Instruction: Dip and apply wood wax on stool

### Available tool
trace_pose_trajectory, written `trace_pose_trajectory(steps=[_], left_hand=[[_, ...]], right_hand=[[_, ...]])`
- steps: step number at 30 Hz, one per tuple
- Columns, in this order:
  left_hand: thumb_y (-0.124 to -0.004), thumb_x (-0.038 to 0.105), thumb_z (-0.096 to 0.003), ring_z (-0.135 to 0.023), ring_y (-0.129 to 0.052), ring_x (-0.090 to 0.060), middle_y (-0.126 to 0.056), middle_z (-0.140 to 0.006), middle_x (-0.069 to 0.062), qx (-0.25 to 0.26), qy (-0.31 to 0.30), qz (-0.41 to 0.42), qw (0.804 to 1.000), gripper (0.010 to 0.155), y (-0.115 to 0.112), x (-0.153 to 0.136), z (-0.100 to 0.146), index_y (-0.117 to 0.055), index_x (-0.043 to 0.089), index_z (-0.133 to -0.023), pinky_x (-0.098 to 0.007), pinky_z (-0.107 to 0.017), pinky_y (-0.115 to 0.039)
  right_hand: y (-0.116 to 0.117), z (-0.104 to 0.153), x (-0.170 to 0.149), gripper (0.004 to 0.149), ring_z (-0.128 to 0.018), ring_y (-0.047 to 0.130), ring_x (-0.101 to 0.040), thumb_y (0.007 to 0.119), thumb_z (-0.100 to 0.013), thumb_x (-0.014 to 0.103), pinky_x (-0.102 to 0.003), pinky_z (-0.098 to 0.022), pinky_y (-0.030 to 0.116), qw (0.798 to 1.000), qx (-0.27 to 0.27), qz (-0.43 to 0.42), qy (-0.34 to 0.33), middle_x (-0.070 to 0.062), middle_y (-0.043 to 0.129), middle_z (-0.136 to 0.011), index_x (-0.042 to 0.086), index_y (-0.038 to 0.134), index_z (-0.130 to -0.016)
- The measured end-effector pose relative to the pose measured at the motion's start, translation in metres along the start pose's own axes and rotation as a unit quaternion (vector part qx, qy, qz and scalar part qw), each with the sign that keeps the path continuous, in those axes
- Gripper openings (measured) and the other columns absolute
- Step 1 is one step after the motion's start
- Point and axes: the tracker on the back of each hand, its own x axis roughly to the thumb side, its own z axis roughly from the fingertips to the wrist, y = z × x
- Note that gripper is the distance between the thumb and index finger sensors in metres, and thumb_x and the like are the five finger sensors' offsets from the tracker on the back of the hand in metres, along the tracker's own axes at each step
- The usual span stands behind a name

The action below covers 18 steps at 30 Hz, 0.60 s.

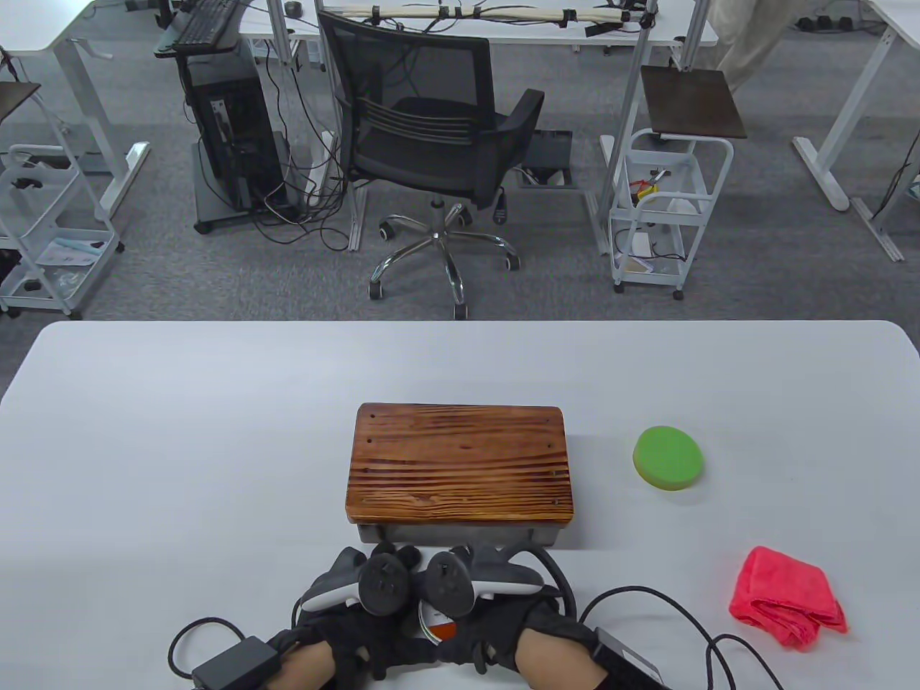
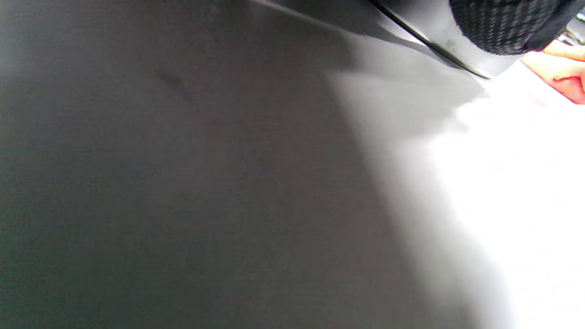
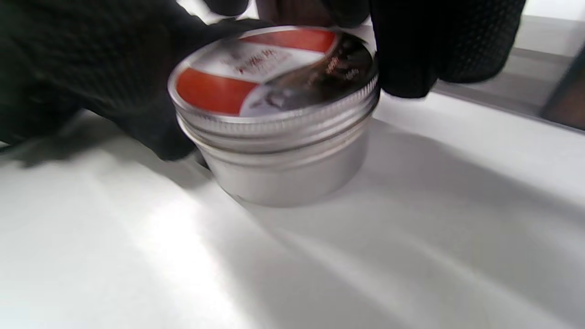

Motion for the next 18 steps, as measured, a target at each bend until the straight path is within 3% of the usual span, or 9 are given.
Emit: trace_pose_trajectory(steps=[2,6,18], left_hand=[[-0.066,0.076,-0.0538,-0.099,0.023,-0.045,0.021,-0.116,-0.009,0.0,0.0,0.0,1.0,0.088,0.0,0.0,0.0,-0.01,0.038,-0.111,-0.073,-0.063,0.006],[-0.065,0.076,-0.054,-0.099,0.024,-0.045,0.021,-0.116,-0.009,0.0,0.0,0.0,1.0,0.088,0.0,0.0,0.0,-0.01,0.038,-0.111,-0.073,-0.063,0.006],[-0.065,0.076,-0.0541,-0.099,0.024,-0.045,0.021,-0.116,-0.009,-0.001,0.0,0.0,1.0,0.088,0.0,0.0,0.0,-0.01,0.038,-0.111,-0.073,-0.063,0.006]], right_hand=[[-0.004,-0.001,-0.001,0.068,-0.095,0.076,-0.037,0.097,-0.043,0.051,-0.06,-0.069,0.07,0.998,0.006,0.044,-0.044,-0.006,0.042,-0.116,0.048,0.058,-0.099],[-0.004,-0.009,0.002,0.067,-0.099,0.069,-0.039,0.099,-0.045,0.046,-0.06,-0.071,0.067,0.993,0.045,0.098,-0.048,0.0,0.033,-0.116,0.05,0.054,-0.096],[0.0,-0.016,0.003,0.06,-0.094,0.072,-0.039,0.098,-0.048,0.041,-0.052,-0.07,0.071,0.994,0.046,0.082,-0.049,-0.001,0.048,-0.112,0.045,0.06,-0.095]])
